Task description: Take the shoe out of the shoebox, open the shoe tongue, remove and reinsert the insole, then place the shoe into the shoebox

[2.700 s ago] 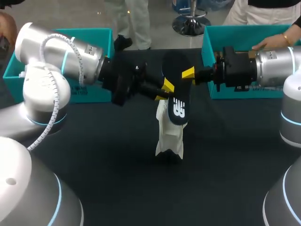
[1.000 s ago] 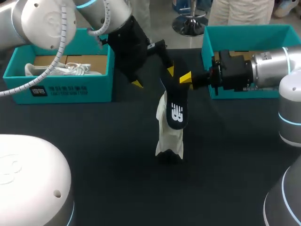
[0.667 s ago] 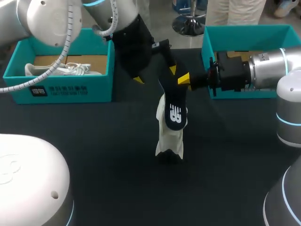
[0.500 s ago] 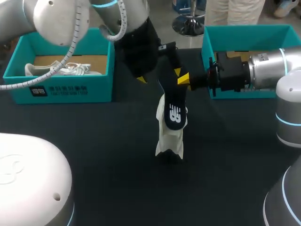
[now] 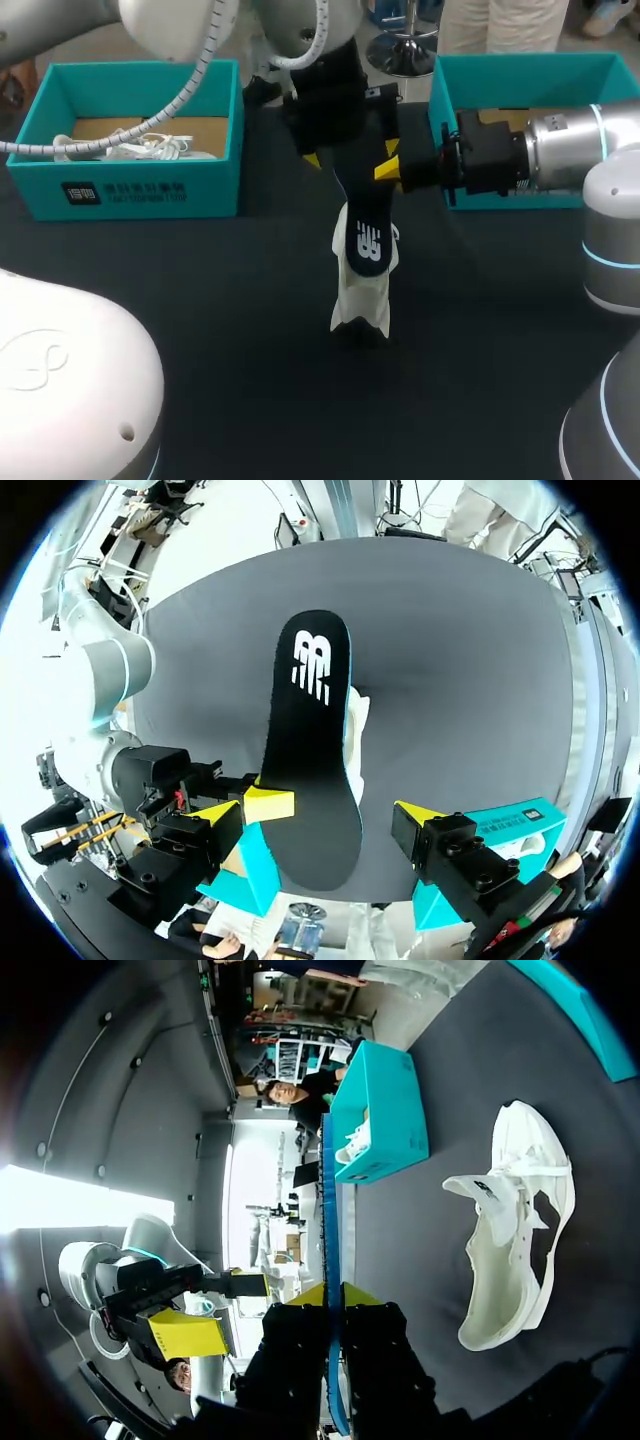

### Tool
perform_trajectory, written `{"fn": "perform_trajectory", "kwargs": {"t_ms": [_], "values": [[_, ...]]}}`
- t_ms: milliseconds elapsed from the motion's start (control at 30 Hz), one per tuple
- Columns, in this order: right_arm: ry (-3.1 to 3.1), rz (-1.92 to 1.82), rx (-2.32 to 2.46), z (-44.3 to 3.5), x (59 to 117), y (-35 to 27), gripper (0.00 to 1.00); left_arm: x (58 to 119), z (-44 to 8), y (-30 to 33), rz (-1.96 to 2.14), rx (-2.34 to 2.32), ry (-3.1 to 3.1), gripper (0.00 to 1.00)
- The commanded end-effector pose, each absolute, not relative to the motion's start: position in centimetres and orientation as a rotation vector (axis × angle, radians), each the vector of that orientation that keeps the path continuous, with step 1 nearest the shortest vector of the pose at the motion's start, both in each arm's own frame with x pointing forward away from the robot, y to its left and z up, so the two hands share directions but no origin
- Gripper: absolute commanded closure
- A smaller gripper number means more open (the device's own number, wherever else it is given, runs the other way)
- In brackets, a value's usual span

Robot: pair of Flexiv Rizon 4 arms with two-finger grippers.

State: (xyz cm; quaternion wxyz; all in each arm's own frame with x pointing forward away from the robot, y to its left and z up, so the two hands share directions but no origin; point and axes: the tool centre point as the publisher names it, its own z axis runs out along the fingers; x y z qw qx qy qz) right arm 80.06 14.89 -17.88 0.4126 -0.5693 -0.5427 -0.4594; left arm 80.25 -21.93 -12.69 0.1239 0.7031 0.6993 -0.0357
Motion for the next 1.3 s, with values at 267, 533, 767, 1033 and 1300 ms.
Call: {"fn": "perform_trajectory", "kwargs": {"t_ms": [267,533,767,1033,1300], "values": [[-1.356,-1.171,-1.429,-18.17,79.99,15.13,1.00,80.39,-12.76,-23.07,0.030,2.129,2.083,0.00],[-1.358,-1.166,-1.430,-18.23,79.99,15.02,1.00,80.33,-12.21,-22.79,0.025,2.124,2.074,0.00],[-1.366,-1.164,-1.428,-18.05,80.02,14.93,1.00,80.12,-12.16,-22.79,0.017,2.135,2.064,0.00],[-1.367,-1.163,-1.429,-18.02,80.00,14.93,1.00,80.12,-12.16,-22.79,0.017,2.135,2.064,0.00],[-1.368,-1.160,-1.427,-18.03,79.98,15.04,1.00,80.12,-12.16,-22.79,0.017,2.135,2.064,0.00]]}}
